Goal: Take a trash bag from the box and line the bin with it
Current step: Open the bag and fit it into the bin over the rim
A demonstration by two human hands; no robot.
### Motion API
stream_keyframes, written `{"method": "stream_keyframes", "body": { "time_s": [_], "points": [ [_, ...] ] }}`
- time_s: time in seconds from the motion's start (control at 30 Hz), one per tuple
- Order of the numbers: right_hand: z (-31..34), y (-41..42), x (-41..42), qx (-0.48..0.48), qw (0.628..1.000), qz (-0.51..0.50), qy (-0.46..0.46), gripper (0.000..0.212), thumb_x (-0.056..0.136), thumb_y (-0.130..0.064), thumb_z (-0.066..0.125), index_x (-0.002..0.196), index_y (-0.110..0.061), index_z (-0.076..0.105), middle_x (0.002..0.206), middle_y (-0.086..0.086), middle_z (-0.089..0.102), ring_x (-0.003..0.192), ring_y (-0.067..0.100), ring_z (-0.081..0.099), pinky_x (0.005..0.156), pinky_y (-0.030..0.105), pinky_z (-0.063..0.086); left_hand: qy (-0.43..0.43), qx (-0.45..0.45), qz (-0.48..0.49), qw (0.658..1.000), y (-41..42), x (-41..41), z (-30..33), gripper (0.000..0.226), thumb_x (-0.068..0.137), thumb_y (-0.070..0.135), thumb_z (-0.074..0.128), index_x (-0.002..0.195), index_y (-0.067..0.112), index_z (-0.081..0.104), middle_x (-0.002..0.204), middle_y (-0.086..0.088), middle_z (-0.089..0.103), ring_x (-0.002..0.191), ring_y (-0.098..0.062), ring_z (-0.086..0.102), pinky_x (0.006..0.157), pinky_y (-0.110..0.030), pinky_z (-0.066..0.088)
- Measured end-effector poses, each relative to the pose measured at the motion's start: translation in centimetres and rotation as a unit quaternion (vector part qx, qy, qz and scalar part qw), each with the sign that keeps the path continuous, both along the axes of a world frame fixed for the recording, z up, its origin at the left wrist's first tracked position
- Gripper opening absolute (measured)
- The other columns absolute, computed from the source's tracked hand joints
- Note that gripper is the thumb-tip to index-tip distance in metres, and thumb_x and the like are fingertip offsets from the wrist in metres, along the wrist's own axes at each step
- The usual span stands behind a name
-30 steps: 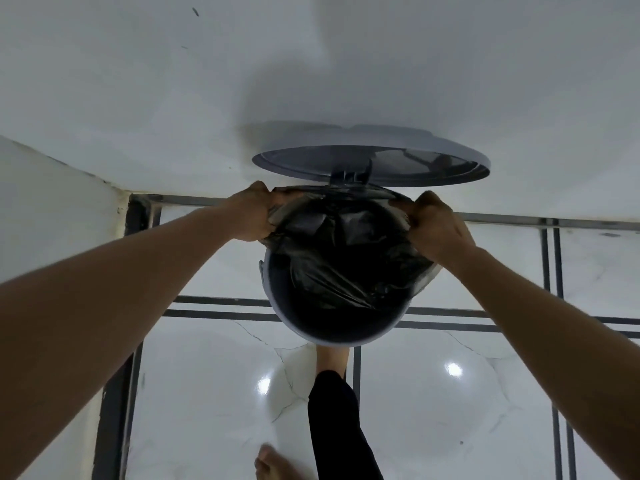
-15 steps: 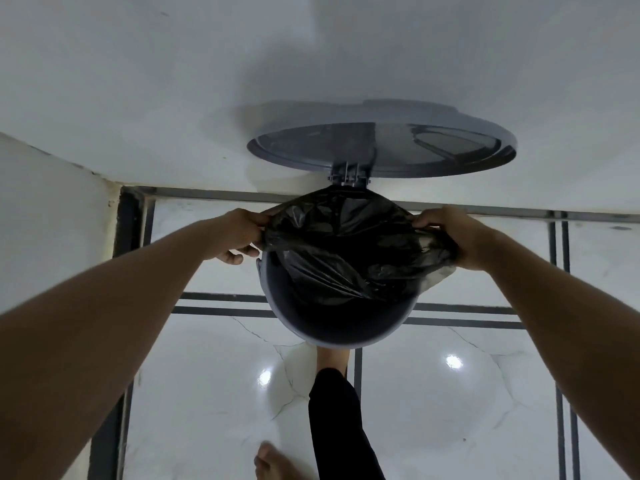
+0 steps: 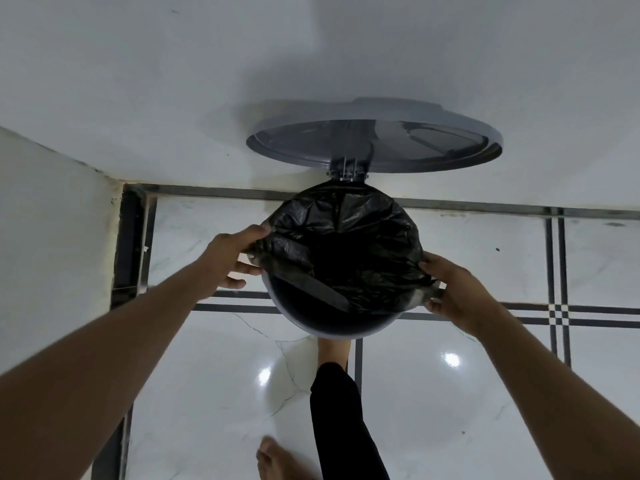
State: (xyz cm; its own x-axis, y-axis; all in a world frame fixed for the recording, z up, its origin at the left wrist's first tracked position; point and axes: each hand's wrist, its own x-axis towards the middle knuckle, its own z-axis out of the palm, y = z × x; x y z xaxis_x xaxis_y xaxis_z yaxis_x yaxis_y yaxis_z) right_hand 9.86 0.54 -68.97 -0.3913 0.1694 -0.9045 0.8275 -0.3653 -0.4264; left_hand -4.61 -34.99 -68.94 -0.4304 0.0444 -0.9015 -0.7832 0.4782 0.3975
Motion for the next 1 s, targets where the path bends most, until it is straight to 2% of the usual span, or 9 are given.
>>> {"method": "stream_keyframes", "body": {
  "time_s": [0.07,0.13,0.27,0.4,0.53,0.7,0.83,0.93,1.0],
  "points": [
    [0.1,-0.9,1.1,0.018,0.999,-0.007,0.035,0.035,0.095,-0.011,0.058,0.118,-0.031,0.074,0.099,-0.003,0.067,0.083,0.019,0.056,0.067,0.03,0.044,0.04,-0.003,-0.001,0.999,1.1,2.1,0.2,0.045,0.075,0.056,0.084,0.101,0.021,0.073,0.095,0.003,0.074,0.088,-0.019,0.072,0.071,-0.035,0.058],
    [0.4,-1.8,2.0,0.034,0.996,-0.032,0.069,0.041,0.096,-0.005,0.056,0.121,-0.033,0.072,0.102,-0.006,0.071,0.083,0.016,0.06,0.07,0.032,0.047,0.106,-0.011,0.027,0.994,1.8,4.1,-0.4,0.04,0.076,0.027,0.091,0.109,0.019,0.072,0.099,-0.001,0.071,0.083,-0.02,0.07,0.064,-0.034,0.061],
    [0.4,-3.7,3.6,0.111,0.986,-0.092,0.086,0.028,0.098,-0.004,0.057,0.11,-0.028,0.068,0.096,-0.008,0.072,0.074,0.012,0.061,0.066,0.032,0.05,0.195,-0.017,0.153,0.969,0.7,7.3,-1.9,0.065,0.07,0.003,0.086,0.131,0.019,0.07,0.12,0.006,0.073,0.108,-0.02,0.072,0.097,-0.044,0.057],
    [-0.3,-5.2,4.3,0.127,0.981,-0.142,0.035,0.011,0.099,-0.015,0.059,0.099,-0.025,0.064,0.074,-0.003,0.064,0.066,0.014,0.055,0.062,0.03,0.048,0.268,-0.054,0.16,0.948,1.0,10.0,-1.2,0.049,0.079,-0.001,0.077,0.119,0.026,0.077,0.091,0.02,0.078,0.102,-0.014,0.074,0.094,-0.033,0.057],
    [-0.4,-6.5,5.0,0.08,0.976,-0.199,0.027,0.014,0.101,-0.017,0.057,0.099,-0.018,0.071,0.075,-0.001,0.062,0.069,0.014,0.053,0.063,0.027,0.047,0.314,-0.105,0.072,0.941,1.7,12.3,-0.7,0.062,0.08,0.003,0.069,0.129,0.04,0.069,0.076,0.001,0.075,0.076,-0.029,0.07,0.076,-0.038,0.058],
    [-0.1,-7.2,6.9,0.045,0.99,-0.131,0.037,0.038,0.087,0.004,0.056,0.115,-0.015,0.072,0.08,-0.004,0.061,0.071,0.012,0.05,0.07,0.03,0.04,0.31,-0.021,-0.003,0.951,3.5,14.7,-0.1,0.103,0.073,0.007,0.081,0.155,0.047,0.032,0.11,0.021,0.067,0.081,-0.008,0.071,0.07,-0.014,0.053],
    [-0.9,-8.6,8.1,0.095,0.988,-0.116,0.029,0.034,0.091,0.001,0.06,0.112,-0.021,0.073,0.067,-0.012,0.061,0.064,0.009,0.049,0.068,0.03,0.044,0.332,-0.035,-0.062,0.941,2.8,15.9,-1.9,0.121,0.072,0.014,0.085,0.162,0.041,0.008,0.149,0.004,0.052,0.124,-0.024,0.061,0.096,-0.044,0.058],
    [-1.9,-8.9,8.0,0.126,0.984,-0.127,0.023,0.021,0.089,-0.004,0.068,0.104,-0.018,0.074,0.07,-0.005,0.063,0.066,0.016,0.05,0.069,0.03,0.05,0.33,-0.109,-0.081,0.934,2.4,16.0,-3.0,0.108,0.08,0.013,0.081,0.162,0.04,0.015,0.126,-0.002,0.067,0.107,-0.023,0.068,0.092,-0.037,0.058],
    [-2.3,-8.7,7.5,0.131,0.981,-0.144,0.015,0.014,0.088,0.0,0.067,0.091,-0.013,0.069,0.069,-0.003,0.063,0.067,0.018,0.053,0.071,0.031,0.054,0.334,-0.146,-0.069,0.929,2.2,14.9,-3.5,0.081,0.082,0.009,0.074,0.151,0.038,0.044,0.095,-0.001,0.07,0.086,-0.022,0.068,0.076,-0.028,0.053]
  ]
}}
